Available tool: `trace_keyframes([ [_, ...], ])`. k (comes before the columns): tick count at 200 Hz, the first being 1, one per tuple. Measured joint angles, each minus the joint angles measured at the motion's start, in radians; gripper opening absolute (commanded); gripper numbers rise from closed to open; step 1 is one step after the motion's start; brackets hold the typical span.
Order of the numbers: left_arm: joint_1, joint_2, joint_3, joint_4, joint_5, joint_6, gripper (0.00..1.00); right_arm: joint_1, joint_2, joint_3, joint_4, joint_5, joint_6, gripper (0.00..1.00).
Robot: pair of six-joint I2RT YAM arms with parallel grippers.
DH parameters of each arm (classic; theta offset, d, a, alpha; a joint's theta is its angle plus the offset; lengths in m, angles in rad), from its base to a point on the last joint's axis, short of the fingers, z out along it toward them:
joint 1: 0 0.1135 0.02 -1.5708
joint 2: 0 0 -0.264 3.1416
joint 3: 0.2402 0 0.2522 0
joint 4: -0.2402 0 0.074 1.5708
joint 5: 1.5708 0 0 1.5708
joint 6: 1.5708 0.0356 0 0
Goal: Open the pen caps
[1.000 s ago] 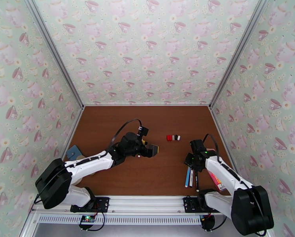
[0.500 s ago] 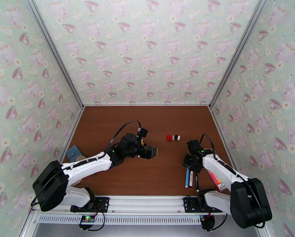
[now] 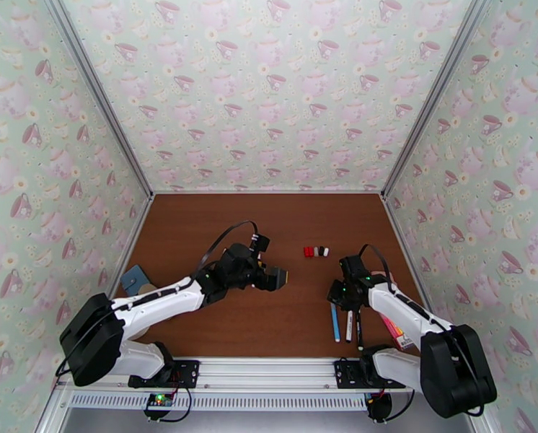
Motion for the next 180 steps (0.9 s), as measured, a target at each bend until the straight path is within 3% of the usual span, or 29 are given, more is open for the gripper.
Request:
trace_keyframes([
  [59, -0.014, 0.0, 0.011, -0.021, -0.01, 0.0, 1.0, 0.0, -0.031, -0.001, 0.025, -0.005, -0.001, 0.21],
  [180, -0.029, 0.023, 0.023, -0.018, -0.018, 0.0, 1.0, 0.0, -0.068, -0.03, 0.009, 0.005, -0.04, 0.33],
])
